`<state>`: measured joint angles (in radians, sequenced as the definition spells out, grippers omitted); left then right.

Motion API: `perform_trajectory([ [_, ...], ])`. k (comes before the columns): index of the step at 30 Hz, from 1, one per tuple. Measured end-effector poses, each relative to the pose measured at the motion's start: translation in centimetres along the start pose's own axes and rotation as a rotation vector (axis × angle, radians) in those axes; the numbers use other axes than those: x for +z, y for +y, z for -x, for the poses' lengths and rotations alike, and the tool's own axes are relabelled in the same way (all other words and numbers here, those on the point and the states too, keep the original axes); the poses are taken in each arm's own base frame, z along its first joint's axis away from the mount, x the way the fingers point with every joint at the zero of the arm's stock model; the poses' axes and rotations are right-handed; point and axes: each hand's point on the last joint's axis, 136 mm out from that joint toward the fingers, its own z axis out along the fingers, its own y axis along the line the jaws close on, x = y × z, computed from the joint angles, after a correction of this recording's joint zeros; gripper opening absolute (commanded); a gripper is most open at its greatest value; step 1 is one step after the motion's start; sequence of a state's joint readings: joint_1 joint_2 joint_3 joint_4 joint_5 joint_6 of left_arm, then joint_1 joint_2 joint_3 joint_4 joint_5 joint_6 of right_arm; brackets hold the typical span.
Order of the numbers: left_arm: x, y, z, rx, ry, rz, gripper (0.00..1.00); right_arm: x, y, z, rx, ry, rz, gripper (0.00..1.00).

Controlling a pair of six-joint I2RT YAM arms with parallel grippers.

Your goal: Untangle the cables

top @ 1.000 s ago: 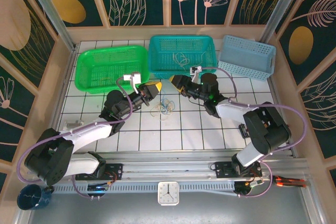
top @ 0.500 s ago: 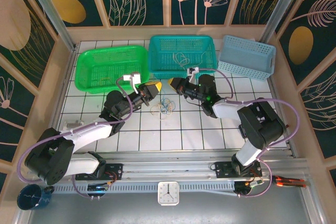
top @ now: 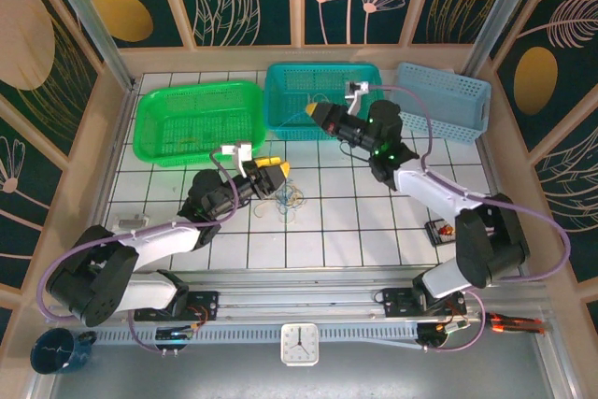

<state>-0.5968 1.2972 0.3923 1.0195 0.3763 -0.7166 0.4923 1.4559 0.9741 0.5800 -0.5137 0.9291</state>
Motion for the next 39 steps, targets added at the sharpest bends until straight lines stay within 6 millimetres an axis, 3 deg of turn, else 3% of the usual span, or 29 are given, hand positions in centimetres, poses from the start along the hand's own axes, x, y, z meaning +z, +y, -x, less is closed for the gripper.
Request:
perform_trajectory([
  [5, -0.7, 1.4, -1.4, -0.002, 0.021, 0.046, 0.84, -0.7, 3.7, 1.7, -0.094, -0.024, 0.037, 0.0],
  [10, -1.2, 2.6, -2.6, -0.001, 0.044, 0.092, 0.92, -1.2, 3.7, 1.5, -0.122, -0.01, 0.013, 0.0],
  [17, -1.2, 4.8, -4.9, 0.008, 0.113, 0.154, 0.91, -1.6, 4.1, 1.6, -0.136, -0.007, -0.003, 0.0],
  [22, -0.8, 7.0, -7.3, 0.007, 0.195, 0.21, 0.83, -2.2, 6.4, 2.4, -0.169, -0.029, 0.032, 0.0],
  [27, 0.8, 8.3, -8.0, 0.008, 0.237, 0.228, 0.74, -2.9, 8.7, 3.1, -0.197, -0.048, 0.066, 0.0],
  [33, 3.0, 9.0, -7.9, 0.013, 0.253, 0.215, 0.59, -3.0, 9.2, 3.0, -0.206, -0.046, 0.074, 0.0],
  [39, 4.2, 10.3, -9.2, 0.001, 0.293, 0.226, 0.37, -3.1, 10.1, 3.4, -0.21, -0.049, 0.082, 0.0],
])
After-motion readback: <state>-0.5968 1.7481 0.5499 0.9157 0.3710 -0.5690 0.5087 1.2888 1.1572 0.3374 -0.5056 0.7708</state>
